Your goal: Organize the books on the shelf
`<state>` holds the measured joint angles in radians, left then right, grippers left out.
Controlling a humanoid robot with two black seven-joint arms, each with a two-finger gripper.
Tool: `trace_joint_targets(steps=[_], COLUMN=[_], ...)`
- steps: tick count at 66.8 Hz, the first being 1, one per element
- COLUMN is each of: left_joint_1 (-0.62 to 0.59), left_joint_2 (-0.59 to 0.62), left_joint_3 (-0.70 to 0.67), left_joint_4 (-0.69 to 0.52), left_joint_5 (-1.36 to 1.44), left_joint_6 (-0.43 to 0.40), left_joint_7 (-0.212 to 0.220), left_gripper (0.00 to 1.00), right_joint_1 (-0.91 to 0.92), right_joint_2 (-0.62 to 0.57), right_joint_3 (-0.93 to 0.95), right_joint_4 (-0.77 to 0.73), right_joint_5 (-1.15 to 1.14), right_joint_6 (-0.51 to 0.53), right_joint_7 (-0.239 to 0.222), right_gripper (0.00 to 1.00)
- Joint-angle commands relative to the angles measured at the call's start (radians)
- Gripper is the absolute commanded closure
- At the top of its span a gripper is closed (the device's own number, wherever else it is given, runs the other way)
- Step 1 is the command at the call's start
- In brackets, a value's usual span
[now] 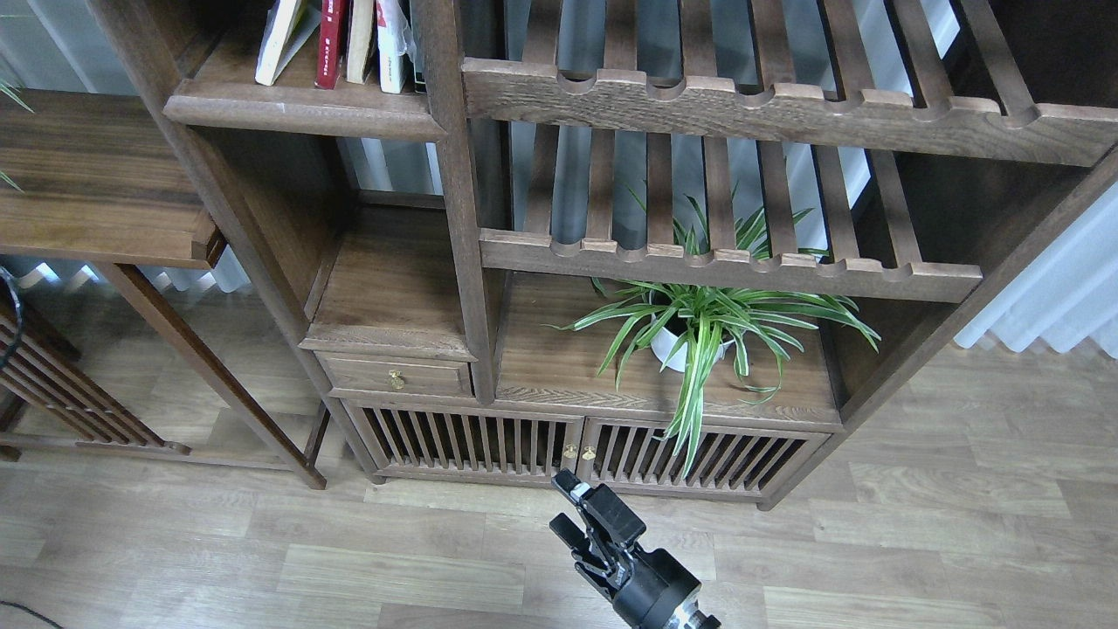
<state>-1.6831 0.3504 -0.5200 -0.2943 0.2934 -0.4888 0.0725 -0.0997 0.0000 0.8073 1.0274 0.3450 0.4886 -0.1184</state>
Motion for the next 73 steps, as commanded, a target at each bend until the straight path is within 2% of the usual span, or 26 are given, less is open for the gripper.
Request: trace_joint_targets(steps=[1,5,13,26,46,62,73], left_joint_1=[0.008,0.020,0.032,0.080,0.117,0.138,0.138], left_joint_2=[-0.030,-0.063,-0.116,-0.180,-0.234,-0.255,-0.263], left_joint_3=[0.021,0.044,0.061,0.054,0.061,0.063,0.063], left_joint_4=[0.018,0.041,0.112,0.207,0.320,0.328,0.328], left_joint_5=[0.046,0.046,0.046,0.044,-0.016,-0.030,-0.039], left_joint_6=[0.000,0.000,0.000,0.000,0.000,0.000,0.000], left_joint_7=[-0.151,-0.207,-0.273,-0.327,-0.324,-0.266,-0.252], left_gripper=[0.99,0.99,0.99,0.99,0.99,0.98,0.95], right_joint_1=[-0.002,-0.006,-0.014,-0.026,-0.029,-0.029,-0.031], right_joint_2=[0.000,0.000,0.000,0.000,0.000,0.000,0.000], right_joint_3=[0.016,0.027,0.029,0.029,0.052,0.070,0.073], right_joint_4=[0.005,0.014,0.025,0.028,0.028,0.028,0.029], right_joint_5=[0.000,0.002,0.000,0.002,0.000,0.000,0.002], right_joint_6=[0.000,0.000,0.000,0.000,0.000,0.000,0.000], right_joint_7=[0.002,0.002,0.002,0.003,0.005,0.003,0.003], right_gripper=[0.01,0.01,0.01,0.01,0.01,0.01,0.01])
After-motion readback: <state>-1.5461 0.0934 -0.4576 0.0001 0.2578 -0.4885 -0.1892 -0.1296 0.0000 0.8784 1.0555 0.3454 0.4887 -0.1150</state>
